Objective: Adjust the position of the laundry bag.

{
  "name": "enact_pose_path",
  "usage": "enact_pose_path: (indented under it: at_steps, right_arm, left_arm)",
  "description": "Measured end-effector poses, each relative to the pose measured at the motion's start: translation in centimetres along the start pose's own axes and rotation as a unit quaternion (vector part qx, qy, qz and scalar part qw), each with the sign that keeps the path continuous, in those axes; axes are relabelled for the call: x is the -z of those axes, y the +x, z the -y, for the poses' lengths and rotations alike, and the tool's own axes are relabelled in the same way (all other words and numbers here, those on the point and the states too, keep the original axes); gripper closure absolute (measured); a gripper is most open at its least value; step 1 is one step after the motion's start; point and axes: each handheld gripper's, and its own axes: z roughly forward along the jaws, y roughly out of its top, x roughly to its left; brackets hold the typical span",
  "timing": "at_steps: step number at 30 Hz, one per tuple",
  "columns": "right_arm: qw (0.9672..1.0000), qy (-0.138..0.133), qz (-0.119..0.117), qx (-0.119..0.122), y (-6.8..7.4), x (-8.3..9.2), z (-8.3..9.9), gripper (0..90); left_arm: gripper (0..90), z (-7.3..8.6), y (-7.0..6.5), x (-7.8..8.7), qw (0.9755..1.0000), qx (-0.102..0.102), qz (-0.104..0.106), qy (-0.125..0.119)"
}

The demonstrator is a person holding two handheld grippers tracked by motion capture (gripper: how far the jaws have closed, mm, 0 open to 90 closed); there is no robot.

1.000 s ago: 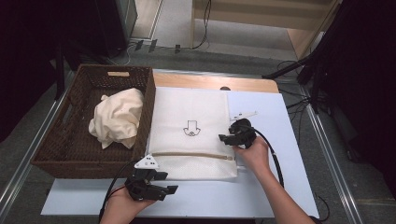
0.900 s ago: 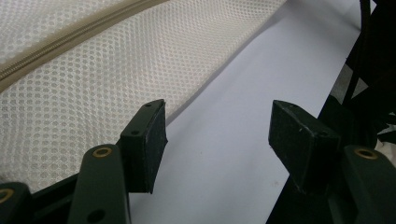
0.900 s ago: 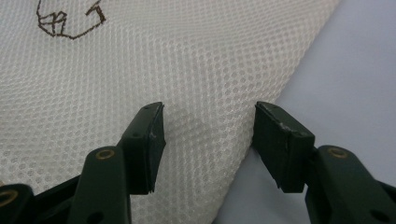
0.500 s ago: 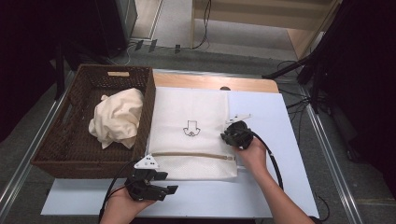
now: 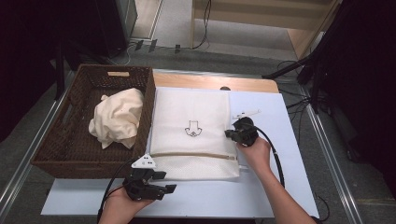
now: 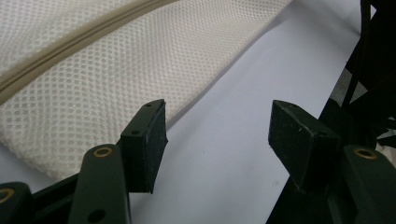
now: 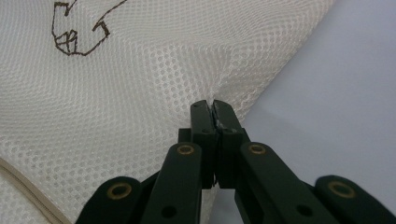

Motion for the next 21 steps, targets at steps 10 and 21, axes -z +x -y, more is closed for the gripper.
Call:
enact_pose_path:
  at_steps: [10,21]
  right_arm:
    - [0.9999,0.004,0.004,-0.010,-1.1,0.8,0.4,89.9]
    - [0.9990,0.000,0.016,-0.042,-3.2,2.4,1.9,89.8]
  left_arm:
    - [37.3,-0.2,-0.1,-0.4,1.0000,-0.002,0.003,0.002]
    - [37.5,-1.0,-0.1,-1.5,0.9998,-0.013,0.009,0.013]
